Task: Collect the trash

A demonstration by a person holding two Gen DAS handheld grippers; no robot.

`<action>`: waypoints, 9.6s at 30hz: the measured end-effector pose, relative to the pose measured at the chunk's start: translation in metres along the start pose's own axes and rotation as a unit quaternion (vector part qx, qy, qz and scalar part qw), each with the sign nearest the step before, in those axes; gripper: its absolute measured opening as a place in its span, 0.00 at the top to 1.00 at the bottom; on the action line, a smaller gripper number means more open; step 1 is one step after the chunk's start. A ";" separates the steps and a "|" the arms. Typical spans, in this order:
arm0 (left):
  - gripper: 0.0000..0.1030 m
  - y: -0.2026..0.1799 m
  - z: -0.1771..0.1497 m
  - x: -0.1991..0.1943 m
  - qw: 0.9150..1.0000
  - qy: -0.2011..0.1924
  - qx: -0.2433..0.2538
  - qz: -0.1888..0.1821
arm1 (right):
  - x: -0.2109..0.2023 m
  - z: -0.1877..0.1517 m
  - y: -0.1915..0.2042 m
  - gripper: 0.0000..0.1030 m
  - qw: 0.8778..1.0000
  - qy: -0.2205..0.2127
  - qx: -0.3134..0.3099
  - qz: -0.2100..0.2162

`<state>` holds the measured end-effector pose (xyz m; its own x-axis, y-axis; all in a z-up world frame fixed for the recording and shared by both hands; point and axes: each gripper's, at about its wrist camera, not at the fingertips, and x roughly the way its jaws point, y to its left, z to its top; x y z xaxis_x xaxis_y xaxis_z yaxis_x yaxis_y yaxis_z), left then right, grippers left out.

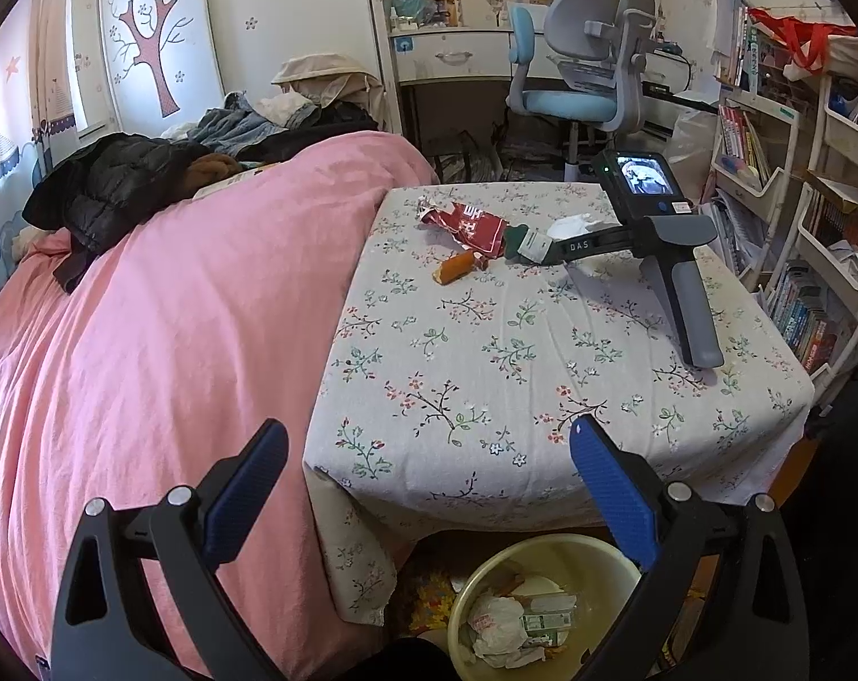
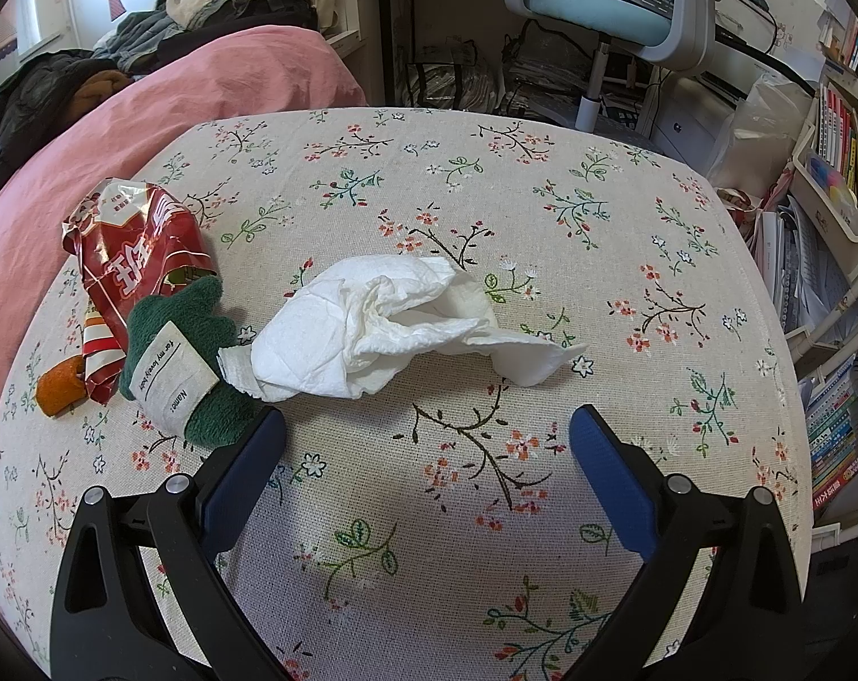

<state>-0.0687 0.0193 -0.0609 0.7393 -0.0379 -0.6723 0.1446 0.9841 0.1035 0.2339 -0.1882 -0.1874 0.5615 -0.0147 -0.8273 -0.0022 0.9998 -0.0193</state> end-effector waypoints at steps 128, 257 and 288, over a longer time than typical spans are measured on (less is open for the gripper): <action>0.79 0.004 0.117 0.243 0.988 0.124 0.020 -0.087 | -0.024 0.019 0.066 0.34 0.964 0.018 -0.181 0.193; 0.13 -0.069 -0.042 0.058 0.996 0.090 -0.004 0.019 | -0.273 -0.125 0.030 0.07 0.981 -0.150 -0.114 0.054; 0.11 0.006 0.088 0.131 0.984 0.032 -0.173 0.011 | -0.149 -0.047 -0.018 0.07 0.995 -0.052 -0.030 0.074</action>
<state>0.0868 0.0046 -0.0845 0.6952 -0.0158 -0.7187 -0.1120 0.9852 -0.1301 0.1116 -0.2045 -0.0906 0.6338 0.1370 -0.7613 -0.1383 0.9884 0.0628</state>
